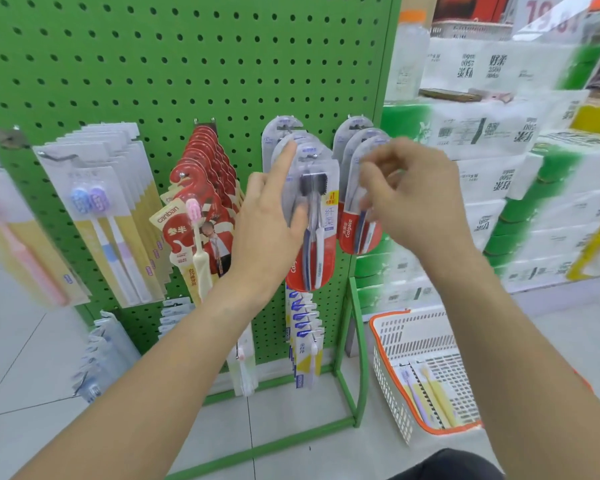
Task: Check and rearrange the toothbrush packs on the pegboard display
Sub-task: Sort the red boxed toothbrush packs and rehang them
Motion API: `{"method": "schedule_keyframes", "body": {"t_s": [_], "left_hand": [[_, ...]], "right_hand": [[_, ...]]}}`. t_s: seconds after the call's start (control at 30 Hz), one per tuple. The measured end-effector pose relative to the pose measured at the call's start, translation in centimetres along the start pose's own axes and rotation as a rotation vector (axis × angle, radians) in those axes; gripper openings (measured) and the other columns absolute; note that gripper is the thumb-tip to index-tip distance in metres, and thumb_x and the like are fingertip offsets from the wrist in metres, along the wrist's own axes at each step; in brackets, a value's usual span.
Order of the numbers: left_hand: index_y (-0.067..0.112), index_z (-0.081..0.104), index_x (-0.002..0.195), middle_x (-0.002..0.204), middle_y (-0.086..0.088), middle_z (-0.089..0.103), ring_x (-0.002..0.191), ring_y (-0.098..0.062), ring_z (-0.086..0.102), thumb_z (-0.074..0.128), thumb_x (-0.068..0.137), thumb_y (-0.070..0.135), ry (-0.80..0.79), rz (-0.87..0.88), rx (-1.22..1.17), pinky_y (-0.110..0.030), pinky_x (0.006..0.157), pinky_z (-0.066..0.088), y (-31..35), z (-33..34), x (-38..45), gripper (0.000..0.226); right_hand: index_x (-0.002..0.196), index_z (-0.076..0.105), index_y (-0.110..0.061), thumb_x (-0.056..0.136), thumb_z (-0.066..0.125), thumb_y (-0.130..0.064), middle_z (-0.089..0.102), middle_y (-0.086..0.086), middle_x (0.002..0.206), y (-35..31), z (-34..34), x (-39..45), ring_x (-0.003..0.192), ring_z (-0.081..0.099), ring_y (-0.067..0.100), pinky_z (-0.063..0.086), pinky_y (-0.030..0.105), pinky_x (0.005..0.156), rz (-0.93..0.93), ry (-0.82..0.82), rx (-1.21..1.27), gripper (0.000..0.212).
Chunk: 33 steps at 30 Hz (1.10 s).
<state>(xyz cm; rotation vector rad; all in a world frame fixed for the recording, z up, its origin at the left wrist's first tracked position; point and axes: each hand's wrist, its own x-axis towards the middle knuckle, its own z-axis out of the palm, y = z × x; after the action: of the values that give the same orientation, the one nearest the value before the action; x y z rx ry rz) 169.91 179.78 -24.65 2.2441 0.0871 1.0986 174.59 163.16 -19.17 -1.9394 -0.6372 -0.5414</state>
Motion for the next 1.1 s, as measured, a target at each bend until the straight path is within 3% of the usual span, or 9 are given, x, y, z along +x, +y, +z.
{"method": "schedule_keyframes", "body": {"t_s": [0.13,0.2,0.27,0.33,0.4,0.6,0.77,0.97,1.1], "left_hand": [[0.036,0.028,0.157,0.105,-0.001,0.044,0.072,-0.015,0.05,0.061,0.099,0.02,0.023,-0.011,-0.014,-0.028,0.082,0.049,-0.4,0.3,0.2,0.069],[0.033,0.031,0.156,0.105,0.0,0.04,0.074,-0.015,0.048,0.064,0.097,0.017,0.044,-0.002,-0.033,-0.033,0.087,0.052,-0.4,0.4,0.3,0.069],[0.031,0.032,0.156,0.107,0.001,0.037,0.074,-0.013,0.046,0.064,0.097,0.015,0.047,0.01,-0.037,-0.032,0.089,0.052,-0.4,0.5,0.3,0.069],[0.031,0.03,0.156,0.108,0.0,0.037,0.073,-0.013,0.045,0.064,0.097,0.015,0.038,0.014,-0.032,-0.028,0.088,0.05,-0.3,0.6,0.4,0.07],[0.031,0.03,0.157,0.11,-0.002,0.037,0.07,-0.011,0.043,0.063,0.098,0.016,0.033,0.011,-0.013,-0.023,0.082,0.047,-0.3,0.7,0.5,0.07],[0.029,0.03,0.157,0.109,-0.001,0.036,0.069,-0.001,0.041,0.063,0.097,0.013,0.036,0.002,-0.011,-0.012,0.077,0.035,-0.2,0.7,0.7,0.07],[0.03,0.028,0.157,0.109,0.0,0.036,0.066,0.004,0.042,0.062,0.097,0.014,0.048,0.0,-0.022,-0.012,0.072,0.034,-0.5,1.1,0.5,0.071],[0.029,0.032,0.156,0.108,-0.001,0.039,0.062,-0.005,0.04,0.064,0.096,0.016,0.072,0.002,0.054,-0.018,0.064,0.036,-0.7,1.3,1.2,0.069],[0.03,0.029,0.157,0.11,-0.004,0.04,0.067,-0.013,0.047,0.062,0.096,0.016,0.065,-0.032,0.084,-0.032,0.067,0.048,-0.7,1.7,2.1,0.071]], "right_hand": [[0.09,0.069,-0.017,0.094,0.059,-0.013,0.072,0.002,0.072,-2.9,0.2,6.8,0.055,0.07,0.01,0.056,0.023,0.057,-0.075,-0.084,-0.067,0.012],[0.1,0.072,-0.011,0.097,0.06,-0.013,0.072,-0.001,0.079,-3.6,1.5,10.4,0.056,0.066,0.006,0.055,0.016,0.058,-0.106,-0.19,-0.18,0.013],[0.114,0.071,-0.011,0.1,0.058,-0.014,0.071,-0.001,0.098,-3.9,3.4,13.2,0.071,0.065,0.005,0.055,0.016,0.074,-0.164,-0.305,-0.295,0.02],[0.128,0.066,-0.013,0.103,0.053,-0.012,0.068,0.002,0.123,-4.2,5.2,15.1,0.1,0.065,0.011,0.05,0.024,0.099,-0.216,-0.385,-0.33,0.028],[0.132,0.063,-0.015,0.103,0.052,-0.01,0.064,0.004,0.135,-4.4,6.7,16.0,0.118,0.061,0.016,0.044,0.028,0.107,-0.24,-0.453,-0.383,0.032],[0.115,0.071,-0.011,0.091,0.071,-0.008,0.07,0.001,0.103,-4.5,8.7,17.3,0.091,0.065,0.017,0.054,0.029,0.089,-0.245,-0.599,-0.58,0.024],[0.106,0.07,-0.011,0.093,0.068,-0.011,0.062,-0.005,0.084,-4.5,9.0,17.4,0.073,0.056,0.006,0.046,0.02,0.067,-0.265,-0.652,-0.671,0.013],[0.103,0.068,-0.012,0.097,0.064,-0.012,0.059,-0.009,0.08,-4.5,8.7,17.0,0.07,0.055,0.004,0.039,0.015,0.061,-0.402,-0.617,-0.586,0.007],[0.107,0.066,-0.011,0.099,0.059,-0.012,0.061,-0.005,0.09,-4.1,8.6,16.3,0.081,0.058,0.01,0.044,0.021,0.075,-0.45,-0.521,-0.478,0.01]]}}
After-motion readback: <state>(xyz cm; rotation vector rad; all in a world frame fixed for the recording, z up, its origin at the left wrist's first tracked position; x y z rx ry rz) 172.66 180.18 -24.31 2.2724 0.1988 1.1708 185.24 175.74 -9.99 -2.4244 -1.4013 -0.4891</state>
